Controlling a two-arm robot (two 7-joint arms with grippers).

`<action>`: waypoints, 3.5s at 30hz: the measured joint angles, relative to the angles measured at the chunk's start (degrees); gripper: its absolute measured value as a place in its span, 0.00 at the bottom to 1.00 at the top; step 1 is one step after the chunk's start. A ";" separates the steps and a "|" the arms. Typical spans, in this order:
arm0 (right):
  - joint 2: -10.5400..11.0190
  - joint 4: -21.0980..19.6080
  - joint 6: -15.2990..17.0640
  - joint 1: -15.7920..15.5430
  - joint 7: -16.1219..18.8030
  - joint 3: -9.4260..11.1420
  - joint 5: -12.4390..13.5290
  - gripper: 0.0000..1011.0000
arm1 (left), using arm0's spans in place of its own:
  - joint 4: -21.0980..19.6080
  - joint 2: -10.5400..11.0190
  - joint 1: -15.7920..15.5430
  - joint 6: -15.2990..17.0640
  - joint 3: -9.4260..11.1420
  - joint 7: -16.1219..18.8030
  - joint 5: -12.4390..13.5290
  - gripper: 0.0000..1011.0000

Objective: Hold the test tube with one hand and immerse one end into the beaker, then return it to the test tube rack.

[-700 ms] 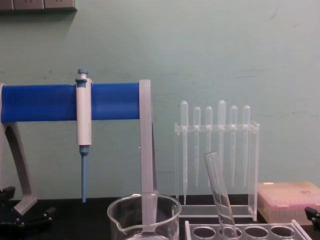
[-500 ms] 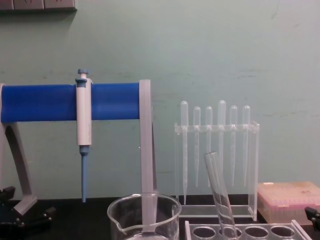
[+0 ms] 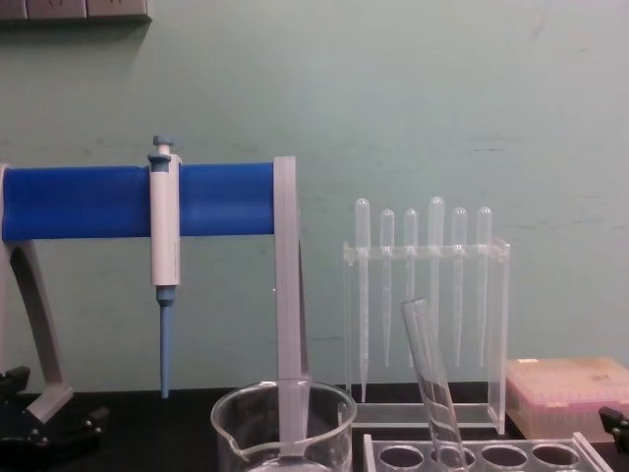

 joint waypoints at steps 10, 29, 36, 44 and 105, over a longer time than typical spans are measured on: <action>0.00 0.00 0.00 0.00 0.00 0.00 0.00 0.99 | 0.00 0.00 0.00 0.00 0.00 0.00 0.00 0.99; 10.49 -20.87 0.40 -15.65 7.61 7.01 6.11 0.99 | 0.00 0.00 0.00 0.00 0.00 0.00 0.00 0.99; 7.34 -21.33 1.14 -12.20 15.05 2.52 6.56 0.99 | 0.00 0.00 0.00 0.00 0.00 0.00 0.00 0.99; 0.35 -16.50 0.76 -6.44 17.30 -1.33 3.55 0.99 | 0.00 0.00 0.00 0.00 0.00 0.00 0.00 0.99; -12.34 -22.02 9.47 -7.58 19.95 9.50 8.61 0.24 | 0.00 0.00 0.00 0.00 0.00 0.00 0.00 0.99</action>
